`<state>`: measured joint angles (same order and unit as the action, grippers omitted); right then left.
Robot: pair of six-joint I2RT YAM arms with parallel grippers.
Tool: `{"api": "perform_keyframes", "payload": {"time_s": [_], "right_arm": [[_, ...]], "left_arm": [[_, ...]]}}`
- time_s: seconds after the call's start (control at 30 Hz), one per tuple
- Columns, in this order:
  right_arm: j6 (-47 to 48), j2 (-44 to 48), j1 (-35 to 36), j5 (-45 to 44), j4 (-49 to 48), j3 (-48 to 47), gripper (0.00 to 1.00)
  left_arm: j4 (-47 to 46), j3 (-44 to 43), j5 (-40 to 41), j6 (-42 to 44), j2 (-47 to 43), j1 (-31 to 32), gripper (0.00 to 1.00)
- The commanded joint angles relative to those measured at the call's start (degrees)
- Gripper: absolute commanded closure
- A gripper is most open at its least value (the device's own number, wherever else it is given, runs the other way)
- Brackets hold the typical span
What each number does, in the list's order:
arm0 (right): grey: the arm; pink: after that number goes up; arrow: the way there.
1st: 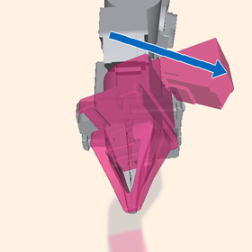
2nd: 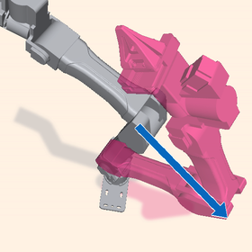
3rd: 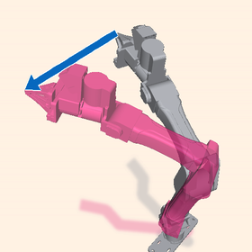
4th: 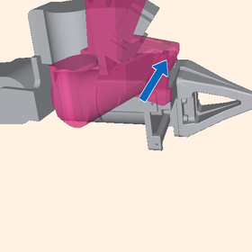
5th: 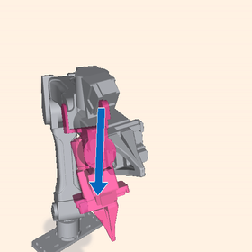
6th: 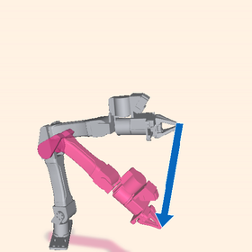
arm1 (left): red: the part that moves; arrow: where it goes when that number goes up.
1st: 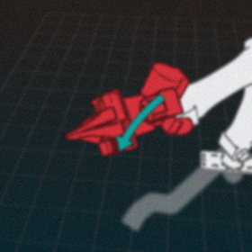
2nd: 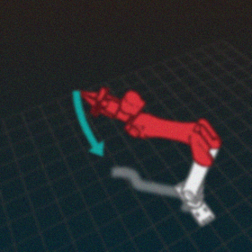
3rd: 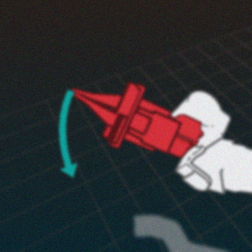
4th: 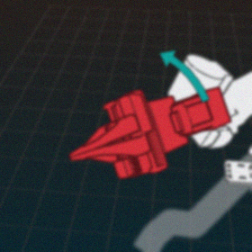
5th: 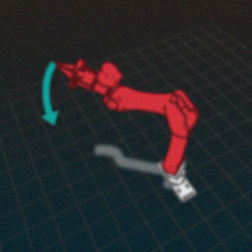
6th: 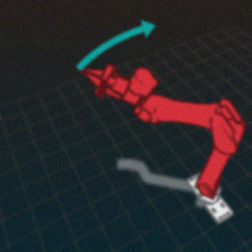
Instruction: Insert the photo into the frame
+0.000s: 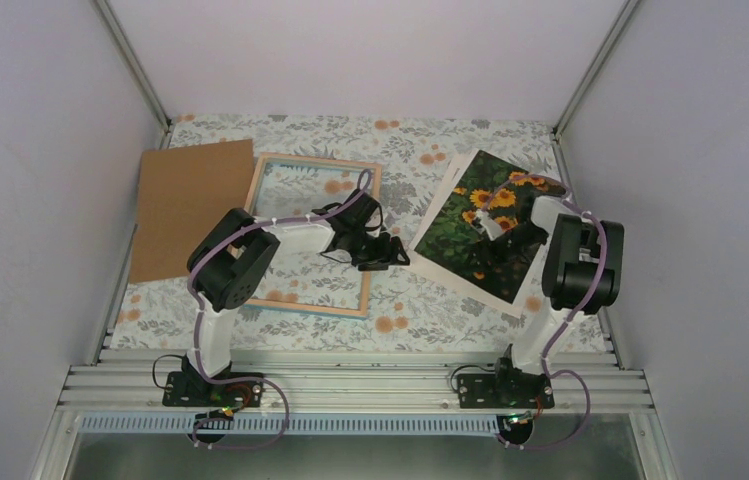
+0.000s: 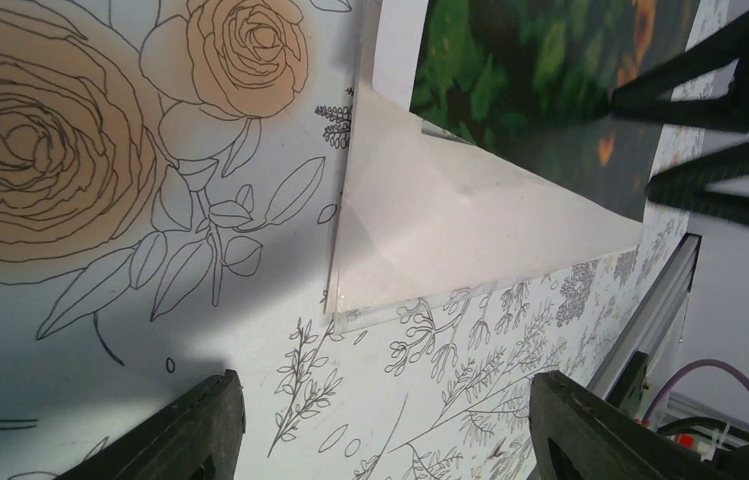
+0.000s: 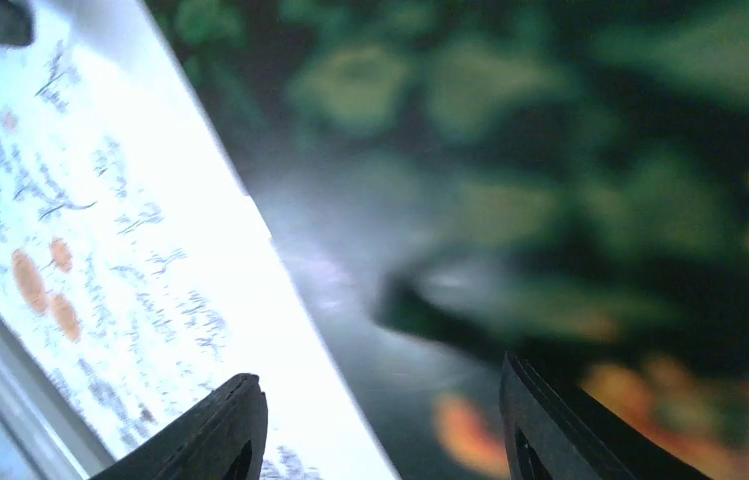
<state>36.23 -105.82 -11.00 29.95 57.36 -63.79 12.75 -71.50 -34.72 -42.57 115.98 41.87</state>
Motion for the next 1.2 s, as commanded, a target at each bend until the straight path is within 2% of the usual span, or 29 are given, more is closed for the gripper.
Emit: {"api": "perform_keyframes", "payload": {"time_s": [0.0,0.2,0.4,0.73,1.17], "right_arm": [[-0.8,-0.6,3.5,-2.6,0.8,3.3,0.41],[-3.7,-5.7,3.8,-8.4,-3.9,5.1,0.43],[-5.4,-9.4,3.8,-9.7,-5.5,6.0,0.45],[-5.2,-10.6,3.8,-10.2,-7.2,8.3,0.47],[-5.0,-10.7,3.8,-10.5,-7.9,8.4,0.48]], "left_arm": [[1.9,-0.6,-0.2,-2.4,2.0,0.7,0.28],[2.1,-2.7,0.2,-4.4,5.2,1.5,0.27],[-0.6,-4.2,-0.7,-5.7,8.1,2.1,0.28],[-15.0,-2.8,-5.6,-8.1,8.2,1.9,0.29],[-33.0,-0.6,-7.1,-13.7,7.6,1.3,0.28]]}}
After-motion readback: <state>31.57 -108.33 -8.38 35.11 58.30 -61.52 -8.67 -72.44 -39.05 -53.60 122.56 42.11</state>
